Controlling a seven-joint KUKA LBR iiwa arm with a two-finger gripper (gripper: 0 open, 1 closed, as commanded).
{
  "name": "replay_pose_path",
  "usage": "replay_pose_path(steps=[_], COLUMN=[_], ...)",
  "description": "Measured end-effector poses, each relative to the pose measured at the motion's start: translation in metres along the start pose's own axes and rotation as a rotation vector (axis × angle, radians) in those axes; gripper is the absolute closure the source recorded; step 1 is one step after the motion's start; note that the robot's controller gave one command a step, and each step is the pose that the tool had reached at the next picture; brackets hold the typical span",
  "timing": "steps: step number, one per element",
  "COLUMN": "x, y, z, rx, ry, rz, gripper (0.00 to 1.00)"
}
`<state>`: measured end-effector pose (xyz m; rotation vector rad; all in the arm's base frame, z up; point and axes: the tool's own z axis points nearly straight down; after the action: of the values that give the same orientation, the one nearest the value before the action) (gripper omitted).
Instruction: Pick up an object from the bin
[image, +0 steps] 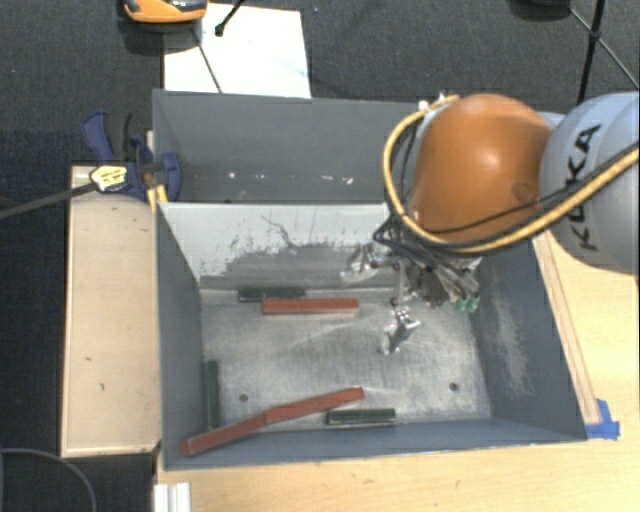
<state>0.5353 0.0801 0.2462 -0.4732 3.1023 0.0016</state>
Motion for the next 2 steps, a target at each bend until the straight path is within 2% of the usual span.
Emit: replay_pose_path(steps=[1,2], x=[-0.004,0.011], y=[0.001,-0.006], z=[-0.011,0.057], rx=[0.003,0.001], ry=[-0.011,-0.004], rz=[-0.017,-0.019], gripper=[0.0,0.0])
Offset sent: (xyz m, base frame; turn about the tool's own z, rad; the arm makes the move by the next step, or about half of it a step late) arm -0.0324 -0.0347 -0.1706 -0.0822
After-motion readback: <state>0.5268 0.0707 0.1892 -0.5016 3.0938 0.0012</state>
